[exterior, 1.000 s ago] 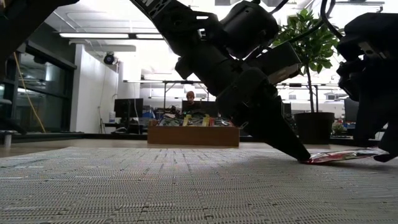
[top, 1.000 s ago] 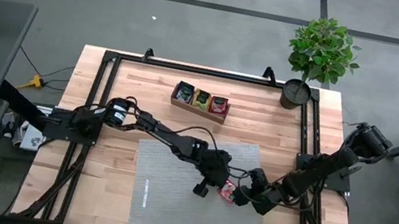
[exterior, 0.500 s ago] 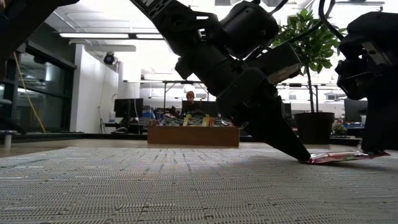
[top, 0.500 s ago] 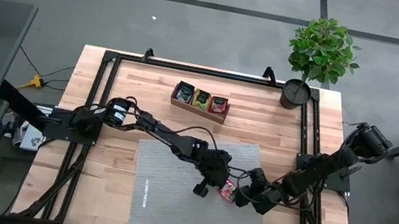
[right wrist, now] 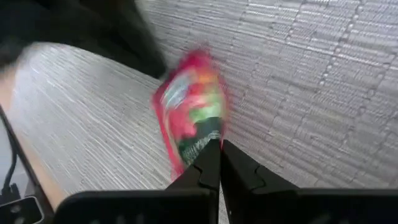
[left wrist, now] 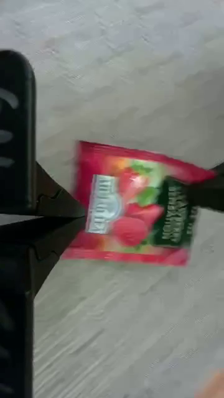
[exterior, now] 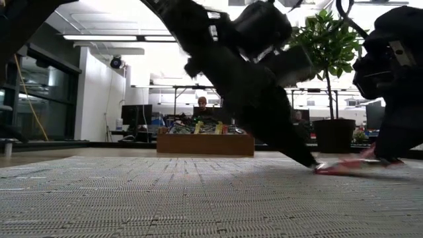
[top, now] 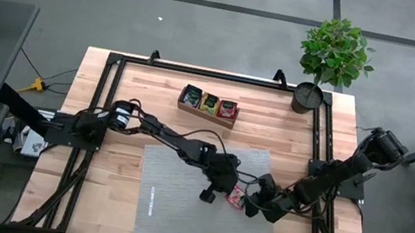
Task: Pick & Place Tea
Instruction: Put the red tea bag into the right section of the wooden organizer
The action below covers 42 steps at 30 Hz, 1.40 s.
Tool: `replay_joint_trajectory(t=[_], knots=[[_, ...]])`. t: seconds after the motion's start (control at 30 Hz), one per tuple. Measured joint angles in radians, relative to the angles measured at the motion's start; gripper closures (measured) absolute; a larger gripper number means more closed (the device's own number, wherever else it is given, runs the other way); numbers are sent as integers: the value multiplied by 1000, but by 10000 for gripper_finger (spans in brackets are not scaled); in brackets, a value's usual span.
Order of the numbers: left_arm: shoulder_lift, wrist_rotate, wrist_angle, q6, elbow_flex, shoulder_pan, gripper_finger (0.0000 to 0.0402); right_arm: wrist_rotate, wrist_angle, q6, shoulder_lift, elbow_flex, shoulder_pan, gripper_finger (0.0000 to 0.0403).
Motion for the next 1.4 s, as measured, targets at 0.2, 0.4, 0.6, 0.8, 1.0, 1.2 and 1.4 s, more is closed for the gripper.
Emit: replay_joint_trajectory(t=[0.2,0.4,0.6,0.8,1.0,1.2,1.4], knots=[[-93,-19,-92,-4,-1,-1,401,22,-12,-80,-27,2,0,402],[-236,-92,-223,34,1,-2,401,37,-63,-181,-101,3,-3,403],[-374,-214,-366,96,-2,-15,401,-7,-214,-365,-216,52,-57,403],[-529,-323,-358,33,-124,-37,401,-62,-556,-681,-290,268,-188,403],[-741,-393,-185,-99,-402,-36,401,-168,-863,-1036,-271,548,-394,403],[-970,-469,131,-191,-716,-34,401,-260,-1045,-1336,-192,789,-634,403],[-1132,-500,342,-239,-937,-34,401,-358,-1155,-1577,1,999,-827,403]])
